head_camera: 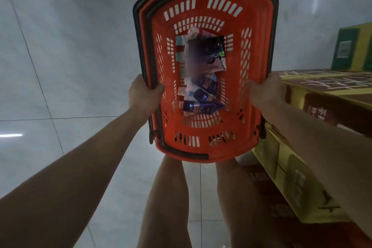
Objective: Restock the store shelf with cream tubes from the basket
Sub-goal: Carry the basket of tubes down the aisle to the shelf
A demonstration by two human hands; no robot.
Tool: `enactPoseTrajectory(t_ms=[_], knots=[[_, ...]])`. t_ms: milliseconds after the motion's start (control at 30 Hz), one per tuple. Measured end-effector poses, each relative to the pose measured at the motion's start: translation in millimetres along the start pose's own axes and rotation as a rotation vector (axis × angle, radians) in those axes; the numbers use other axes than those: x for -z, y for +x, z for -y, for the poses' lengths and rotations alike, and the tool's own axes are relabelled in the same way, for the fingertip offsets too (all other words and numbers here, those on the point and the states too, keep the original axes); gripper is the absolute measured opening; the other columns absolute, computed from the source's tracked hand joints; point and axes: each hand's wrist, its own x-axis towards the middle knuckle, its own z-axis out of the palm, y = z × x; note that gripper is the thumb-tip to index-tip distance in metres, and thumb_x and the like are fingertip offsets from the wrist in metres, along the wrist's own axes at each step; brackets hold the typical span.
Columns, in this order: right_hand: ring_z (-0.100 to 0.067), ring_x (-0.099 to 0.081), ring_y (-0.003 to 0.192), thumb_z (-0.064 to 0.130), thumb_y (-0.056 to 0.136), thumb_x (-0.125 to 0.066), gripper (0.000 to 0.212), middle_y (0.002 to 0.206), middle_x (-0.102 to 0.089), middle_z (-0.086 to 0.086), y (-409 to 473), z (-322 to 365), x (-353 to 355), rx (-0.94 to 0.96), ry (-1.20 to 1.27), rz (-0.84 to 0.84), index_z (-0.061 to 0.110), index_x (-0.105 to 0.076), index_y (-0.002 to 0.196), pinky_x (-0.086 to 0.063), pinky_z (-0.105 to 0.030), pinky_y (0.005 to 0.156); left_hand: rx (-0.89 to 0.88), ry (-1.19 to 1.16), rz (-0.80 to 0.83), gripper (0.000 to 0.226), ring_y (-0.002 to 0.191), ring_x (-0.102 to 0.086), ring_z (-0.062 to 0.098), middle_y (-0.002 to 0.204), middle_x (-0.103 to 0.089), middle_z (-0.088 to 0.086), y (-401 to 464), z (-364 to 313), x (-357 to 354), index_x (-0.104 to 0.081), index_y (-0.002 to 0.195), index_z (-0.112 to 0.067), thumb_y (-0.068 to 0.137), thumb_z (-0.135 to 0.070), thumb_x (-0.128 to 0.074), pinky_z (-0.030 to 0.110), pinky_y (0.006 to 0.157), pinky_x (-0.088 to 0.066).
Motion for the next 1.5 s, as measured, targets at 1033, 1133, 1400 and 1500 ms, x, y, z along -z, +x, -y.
enactPoseTrajectory(t_ms=[1033, 1133, 1400, 1500], knots=[[-0.028, -0.065, 0.081, 0.048, 0.086, -0.074, 0.05, 0.102, -0.072, -0.01, -373, 107, 385, 0.387, -0.021, -0.077, 0.008, -0.067, 0.114, -0.054, -0.034, 0.072, -0.189, -0.214, -0.064, 0.047, 0.078, -0.079, 0.017, 0.094, -0.078, -0.001, -369, -199, 340, -0.069, 0.111, -0.014, 0.092, -0.057, -0.071, 0.039, 0.081, -0.065], [-0.023, -0.064, 0.076, 0.048, 0.09, -0.071, 0.047, 0.094, -0.067, -0.004, -402, 112, 406, 0.471, -0.034, -0.109, 0.009, -0.065, 0.114, -0.05, -0.03, 0.066, -0.242, -0.233, -0.098, 0.044, 0.073, -0.079, 0.016, 0.09, -0.078, -0.003, -395, -205, 363, -0.069, 0.107, -0.016, 0.091, -0.057, -0.073, 0.033, 0.074, -0.064], [-0.013, -0.06, 0.065, 0.055, 0.089, -0.071, 0.053, 0.09, -0.064, 0.0, -449, 101, 418, 0.542, -0.006, -0.239, 0.011, -0.061, 0.116, -0.041, -0.022, 0.052, -0.312, -0.31, -0.166, 0.043, 0.071, -0.08, 0.017, 0.088, -0.08, -0.003, -432, -197, 388, -0.07, 0.104, -0.017, 0.088, -0.056, -0.077, 0.043, 0.08, -0.066], [-0.016, -0.063, 0.073, 0.054, 0.091, -0.069, 0.052, 0.096, -0.065, -0.001, -453, 99, 414, 0.548, -0.007, -0.238, 0.012, -0.058, 0.119, -0.045, -0.026, 0.058, -0.329, -0.263, -0.206, 0.042, 0.07, -0.079, 0.018, 0.087, -0.079, -0.002, -433, -194, 390, -0.07, 0.104, -0.016, 0.091, -0.055, -0.074, 0.045, 0.08, -0.067]])
